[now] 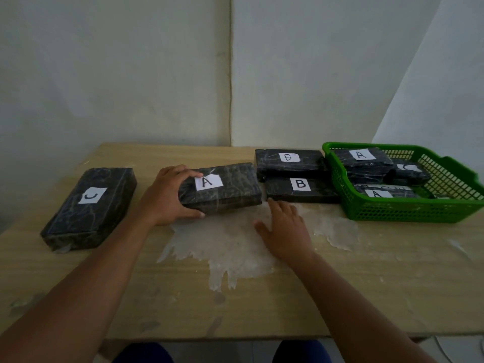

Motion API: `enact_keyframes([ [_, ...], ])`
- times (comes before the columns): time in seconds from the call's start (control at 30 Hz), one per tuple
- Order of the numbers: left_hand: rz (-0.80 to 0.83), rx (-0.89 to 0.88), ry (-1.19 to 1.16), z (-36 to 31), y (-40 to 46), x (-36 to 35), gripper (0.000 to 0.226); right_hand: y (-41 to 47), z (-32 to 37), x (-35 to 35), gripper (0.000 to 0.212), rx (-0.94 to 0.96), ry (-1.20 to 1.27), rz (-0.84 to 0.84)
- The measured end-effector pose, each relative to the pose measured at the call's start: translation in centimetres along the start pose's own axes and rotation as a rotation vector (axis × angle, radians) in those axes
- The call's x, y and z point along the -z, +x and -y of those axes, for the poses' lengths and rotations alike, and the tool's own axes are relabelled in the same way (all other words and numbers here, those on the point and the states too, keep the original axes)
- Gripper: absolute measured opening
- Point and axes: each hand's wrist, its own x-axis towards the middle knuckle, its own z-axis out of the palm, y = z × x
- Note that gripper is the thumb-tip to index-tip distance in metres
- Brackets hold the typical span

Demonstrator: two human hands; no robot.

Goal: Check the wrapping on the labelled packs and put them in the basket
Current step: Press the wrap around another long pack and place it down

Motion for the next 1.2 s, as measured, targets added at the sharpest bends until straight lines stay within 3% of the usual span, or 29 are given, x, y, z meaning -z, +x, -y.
enact_keyframes([
  [0.1, 0.004, 0.043, -0.003, 1.2, 1.3, -0.7, 0.102, 0.2, 0.6, -1.7, 0.064, 0.082, -0.108, 0.066],
  [0.3, 0.046, 0.024, -0.041, 3.4, 3.7, -2.2, 0.086, 0.3, 0.5, -2.2, 0.062, 0.067, -0.128, 0.028],
  [0.6, -0.246, 0.09, 0.238, 3.0, 6.1, -6.3, 0.065, 0.5, 0.5, -2.2, 0.062, 0.056, -0.124, 0.015],
  [0.8, -0.284, 0.152, 0.181, 2.7, 7.7, -8.8, 0.062, 0.6, 0.4, -2.4, 0.062, 0.053, -0.126, 0.009],
  [1.2, -0.254, 0.095, 0.007, 3.7, 10.0, -9.4, 0.064, 0.8, 0.3, -2.5, 0.063, 0.058, -0.112, 0.002],
])
